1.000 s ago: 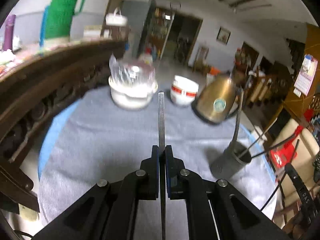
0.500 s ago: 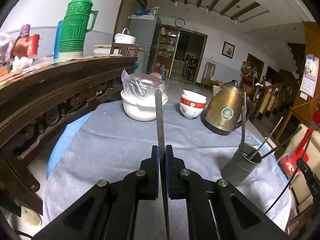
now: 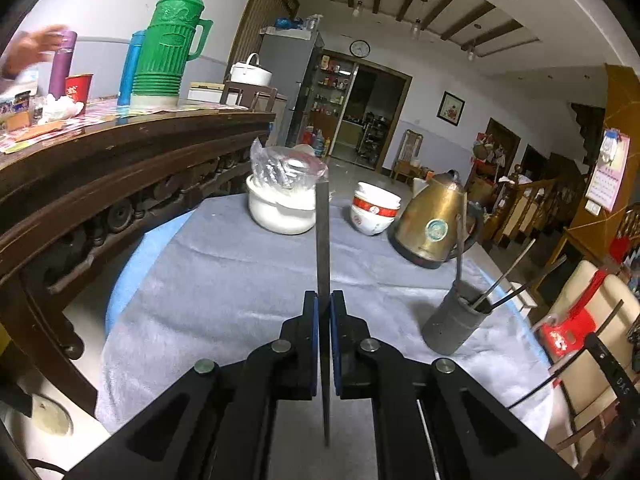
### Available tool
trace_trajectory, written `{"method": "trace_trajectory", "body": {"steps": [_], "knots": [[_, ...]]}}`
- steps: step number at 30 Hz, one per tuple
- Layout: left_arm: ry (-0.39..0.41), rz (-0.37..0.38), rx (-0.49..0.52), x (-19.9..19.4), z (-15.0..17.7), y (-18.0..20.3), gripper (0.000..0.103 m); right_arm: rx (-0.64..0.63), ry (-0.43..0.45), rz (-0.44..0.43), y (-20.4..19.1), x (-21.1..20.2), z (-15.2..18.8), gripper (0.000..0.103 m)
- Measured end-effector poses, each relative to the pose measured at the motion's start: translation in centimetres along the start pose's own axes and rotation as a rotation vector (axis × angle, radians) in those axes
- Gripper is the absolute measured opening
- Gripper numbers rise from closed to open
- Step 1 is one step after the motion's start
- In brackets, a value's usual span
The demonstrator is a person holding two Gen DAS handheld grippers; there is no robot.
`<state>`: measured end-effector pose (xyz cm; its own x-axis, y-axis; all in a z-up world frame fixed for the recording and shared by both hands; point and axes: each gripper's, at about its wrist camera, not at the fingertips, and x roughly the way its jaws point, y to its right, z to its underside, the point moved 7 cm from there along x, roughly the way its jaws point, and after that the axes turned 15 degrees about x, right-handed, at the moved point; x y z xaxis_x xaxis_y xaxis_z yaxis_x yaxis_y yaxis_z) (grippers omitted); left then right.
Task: Organize utensils
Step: 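Lift both held chopsticks upright and carry them over the grey cup, then open both tools to drop the chopsticks into the grey cup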
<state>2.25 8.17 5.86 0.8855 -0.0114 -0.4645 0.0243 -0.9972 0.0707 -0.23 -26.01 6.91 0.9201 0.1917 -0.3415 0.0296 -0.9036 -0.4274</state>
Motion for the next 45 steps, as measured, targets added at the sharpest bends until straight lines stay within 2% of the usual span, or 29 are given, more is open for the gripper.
{"method": "trace_trajectory", "body": {"steps": [3,9,12,16,22,27,36,44,45], "knots": [[0.039,0.045,-0.031,-0.5,-2.2,0.6,0.006,0.027,0.048,-0.033,-0.5,-0.6,-2.1,0.008],[0.147,0.168,-0.060,-1.2,-8.0,3.6,0.006,0.074,0.181,-0.110,-1.3,-2.4,-8.5,0.008],[0.206,0.223,-0.041,-1.0,-11.0,6.5,0.006,0.087,0.225,-0.138,-1.9,-2.8,-10.4,0.008],[0.245,0.244,0.017,0.7,-13.3,10.3,0.006,0.069,0.263,-0.158,-3.4,-1.6,-11.6,0.008],[0.222,0.238,0.092,4.8,-14.6,14.5,0.006,-0.002,0.269,-0.143,-5.7,2.1,-11.3,0.008],[0.205,0.224,0.142,7.8,-14.9,16.6,0.006,-0.031,0.219,-0.121,-6.1,5.8,-10.1,0.008],[0.107,0.197,0.205,13.6,-13.0,18.7,0.006,-0.063,0.118,-0.080,-5.2,10.3,-7.3,0.008],[0.010,0.195,0.264,16.1,-11.0,19.6,0.006,-0.093,0.047,-0.062,-4.6,11.9,-5.7,0.008],[-0.009,0.193,0.271,16.1,-10.8,19.5,0.009,-0.100,0.038,-0.057,-4.6,12.1,-5.5,0.009]]}}
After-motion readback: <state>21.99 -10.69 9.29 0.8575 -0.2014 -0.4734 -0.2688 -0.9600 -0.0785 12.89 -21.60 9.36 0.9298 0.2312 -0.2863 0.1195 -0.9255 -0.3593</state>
